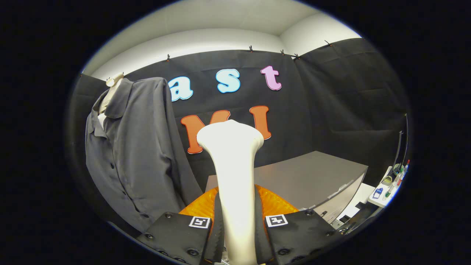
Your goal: Iron the clothes twice with a garment steamer, once on the left side and once on the right side.
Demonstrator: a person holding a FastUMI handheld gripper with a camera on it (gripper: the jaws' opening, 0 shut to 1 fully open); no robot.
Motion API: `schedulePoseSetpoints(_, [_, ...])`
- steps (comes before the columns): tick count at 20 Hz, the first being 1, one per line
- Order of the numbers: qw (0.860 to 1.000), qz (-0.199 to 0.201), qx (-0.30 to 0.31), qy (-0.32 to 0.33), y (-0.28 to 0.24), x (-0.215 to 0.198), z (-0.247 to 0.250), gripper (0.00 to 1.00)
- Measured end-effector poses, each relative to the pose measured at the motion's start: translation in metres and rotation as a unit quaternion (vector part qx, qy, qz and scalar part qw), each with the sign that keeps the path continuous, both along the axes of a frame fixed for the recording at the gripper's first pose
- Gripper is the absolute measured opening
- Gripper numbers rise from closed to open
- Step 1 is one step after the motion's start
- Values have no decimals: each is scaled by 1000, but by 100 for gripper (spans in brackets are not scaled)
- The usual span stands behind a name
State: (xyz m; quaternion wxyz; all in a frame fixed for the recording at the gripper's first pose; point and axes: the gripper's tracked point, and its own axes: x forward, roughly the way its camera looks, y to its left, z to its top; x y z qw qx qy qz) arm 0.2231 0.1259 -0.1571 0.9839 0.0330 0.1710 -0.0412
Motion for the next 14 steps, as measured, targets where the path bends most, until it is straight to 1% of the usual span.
schedulePoseSetpoints(5, [1000, -5, 1, -31, 42, -58, 23, 41])
schedulePoseSetpoints(7, [999, 0, -4, -50, 63, -76, 37, 41])
schedulePoseSetpoints(10, [997, 22, -17, -76, 108, -95, 56, 41])
schedulePoseSetpoints(14, [994, 57, -22, -94, 166, -101, 63, 41])
